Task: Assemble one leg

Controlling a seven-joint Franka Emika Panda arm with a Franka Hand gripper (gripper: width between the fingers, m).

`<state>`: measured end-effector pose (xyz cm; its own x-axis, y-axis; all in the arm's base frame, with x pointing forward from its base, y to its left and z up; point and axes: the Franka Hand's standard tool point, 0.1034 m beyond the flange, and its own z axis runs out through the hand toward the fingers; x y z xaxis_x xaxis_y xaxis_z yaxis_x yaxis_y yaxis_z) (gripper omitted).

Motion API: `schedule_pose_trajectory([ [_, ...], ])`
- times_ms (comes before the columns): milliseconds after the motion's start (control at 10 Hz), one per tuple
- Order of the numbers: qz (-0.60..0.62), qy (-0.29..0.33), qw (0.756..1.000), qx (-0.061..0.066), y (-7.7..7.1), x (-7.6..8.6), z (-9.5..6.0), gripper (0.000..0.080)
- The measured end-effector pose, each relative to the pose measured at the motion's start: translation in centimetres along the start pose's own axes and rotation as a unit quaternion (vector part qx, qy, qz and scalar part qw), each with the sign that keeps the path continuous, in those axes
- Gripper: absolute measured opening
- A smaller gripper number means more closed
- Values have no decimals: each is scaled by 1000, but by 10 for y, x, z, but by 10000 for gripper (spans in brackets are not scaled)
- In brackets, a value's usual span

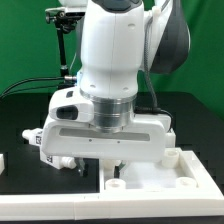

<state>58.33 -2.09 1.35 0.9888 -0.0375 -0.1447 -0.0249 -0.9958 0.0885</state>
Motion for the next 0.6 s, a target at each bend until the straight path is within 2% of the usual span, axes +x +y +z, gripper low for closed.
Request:
schedule_pose_trajectory([
  [100, 0, 0, 1000, 0, 0, 0, 0, 587],
  [200, 0, -8, 1000, 2, 0, -3, -2, 587],
  [300, -1, -19, 1000, 7, -5, -11, -19, 630],
  [400, -10, -15, 1000, 13, -16, -24, -36, 644],
  [600, -57, -10, 998, -2, -40, -48, -54, 648],
])
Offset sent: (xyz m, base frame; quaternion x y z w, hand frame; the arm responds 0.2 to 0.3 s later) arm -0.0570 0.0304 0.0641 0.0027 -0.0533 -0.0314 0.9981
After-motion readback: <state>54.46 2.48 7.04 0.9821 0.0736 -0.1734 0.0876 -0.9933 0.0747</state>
